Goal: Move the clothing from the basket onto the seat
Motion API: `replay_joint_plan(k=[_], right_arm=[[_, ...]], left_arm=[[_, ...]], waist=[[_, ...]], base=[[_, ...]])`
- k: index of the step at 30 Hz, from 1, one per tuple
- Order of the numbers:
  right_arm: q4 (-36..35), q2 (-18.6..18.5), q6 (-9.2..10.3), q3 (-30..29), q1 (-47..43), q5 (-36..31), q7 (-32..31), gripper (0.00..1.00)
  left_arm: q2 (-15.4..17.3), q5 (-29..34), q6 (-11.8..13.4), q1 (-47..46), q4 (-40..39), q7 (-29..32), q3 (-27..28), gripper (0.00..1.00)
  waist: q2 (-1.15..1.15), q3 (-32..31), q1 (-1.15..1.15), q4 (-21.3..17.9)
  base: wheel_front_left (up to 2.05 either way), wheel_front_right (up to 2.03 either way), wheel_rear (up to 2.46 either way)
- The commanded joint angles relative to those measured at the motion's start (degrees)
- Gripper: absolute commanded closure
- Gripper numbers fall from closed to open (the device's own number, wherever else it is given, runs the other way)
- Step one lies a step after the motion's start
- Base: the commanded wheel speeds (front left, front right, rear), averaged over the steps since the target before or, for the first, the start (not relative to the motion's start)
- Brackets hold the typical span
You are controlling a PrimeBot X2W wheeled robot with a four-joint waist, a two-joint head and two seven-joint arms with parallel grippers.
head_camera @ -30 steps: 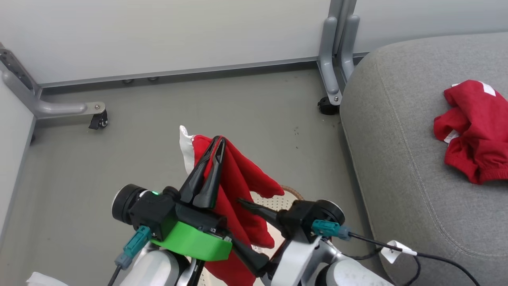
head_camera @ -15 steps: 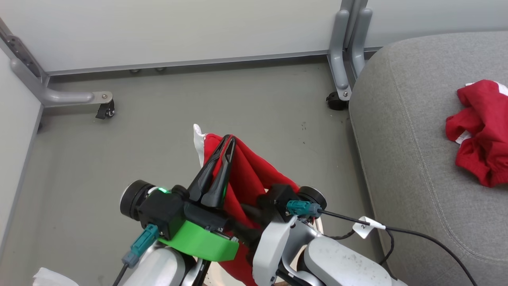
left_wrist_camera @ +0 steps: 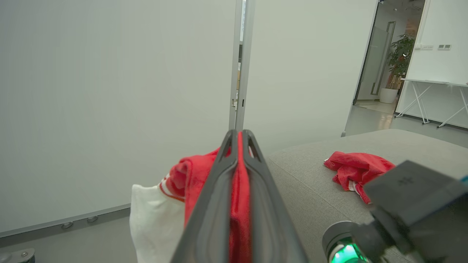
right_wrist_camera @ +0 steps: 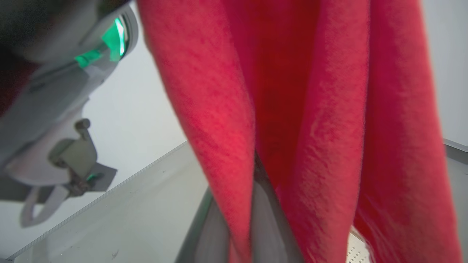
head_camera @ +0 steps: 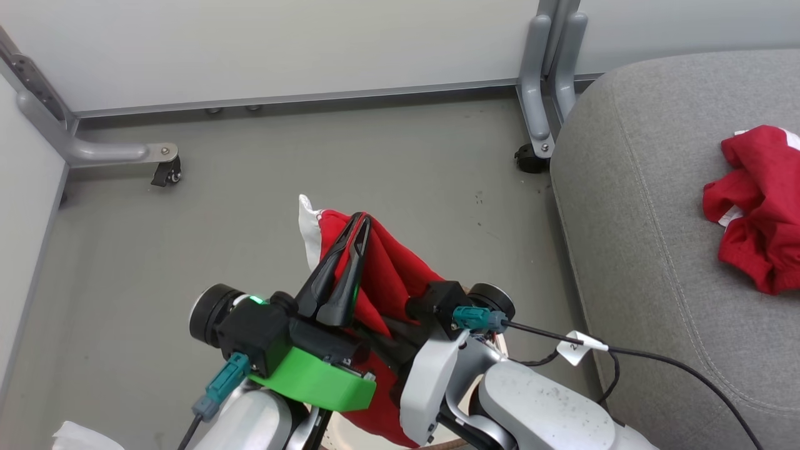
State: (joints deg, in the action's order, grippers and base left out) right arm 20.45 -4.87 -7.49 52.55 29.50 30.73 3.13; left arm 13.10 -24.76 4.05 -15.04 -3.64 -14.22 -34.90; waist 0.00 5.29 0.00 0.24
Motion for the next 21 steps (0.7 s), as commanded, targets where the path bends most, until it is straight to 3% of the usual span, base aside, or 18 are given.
replay_joint_plan(k=[1, 5, 6, 7, 14, 21], right_arm=[[0.1, -0.4, 0.00, 0.1, 0.4, 0.4, 0.5, 1.00], [0.0, -0.7, 0.00, -0.3, 0.7, 0.3, 0.9, 1.00], [0.0, -0.8, 0.00, -0.6, 0.7, 0.1, 1.0, 1.00], [0.1, -1.0, 0.00, -0.8, 0.8, 0.1, 1.0, 1.00], [0.5, -1.8, 0.00, -4.2, 1.9, -1.1, 1.6, 1.00], [1.1, -2.4, 0.00, -6.9, 2.8, -2.5, 1.8, 1.00]], left_arm=[[0.0, -0.3, 0.2, -0.8, 0.0, -0.4, 0.1, 1.00], [0.1, 0.1, 0.8, -0.8, 0.1, -0.2, 0.4, 1.00], [0.1, 0.2, 1.1, -0.8, 0.2, -0.2, 0.4, 0.41], [0.1, 0.4, 1.1, -0.8, 0.2, 0.0, 0.3, 0.00], [1.8, 1.6, 1.9, -0.5, -0.8, 0.0, 0.5, 0.00], [4.9, 2.6, 1.0, 2.1, -1.4, 3.1, -1.7, 0.00]], waist=[[0.00, 0.0, 0.00, 0.0], [0.00, -0.1, 0.00, 0.1], [0.00, -0.1, 0.00, 0.1], [0.00, -0.1, 0.00, 0.2], [0.00, 0.0, 0.00, 0.2], [0.00, -0.2, 0.00, 0.7]], base=[[0.00, 0.00, 0.00], [0.00, 0.00, 0.00], [0.00, 0.00, 0.00], [0.00, 0.00, 0.00], [0.00, 0.00, 0.00], [0.00, 0.00, 0.00]])
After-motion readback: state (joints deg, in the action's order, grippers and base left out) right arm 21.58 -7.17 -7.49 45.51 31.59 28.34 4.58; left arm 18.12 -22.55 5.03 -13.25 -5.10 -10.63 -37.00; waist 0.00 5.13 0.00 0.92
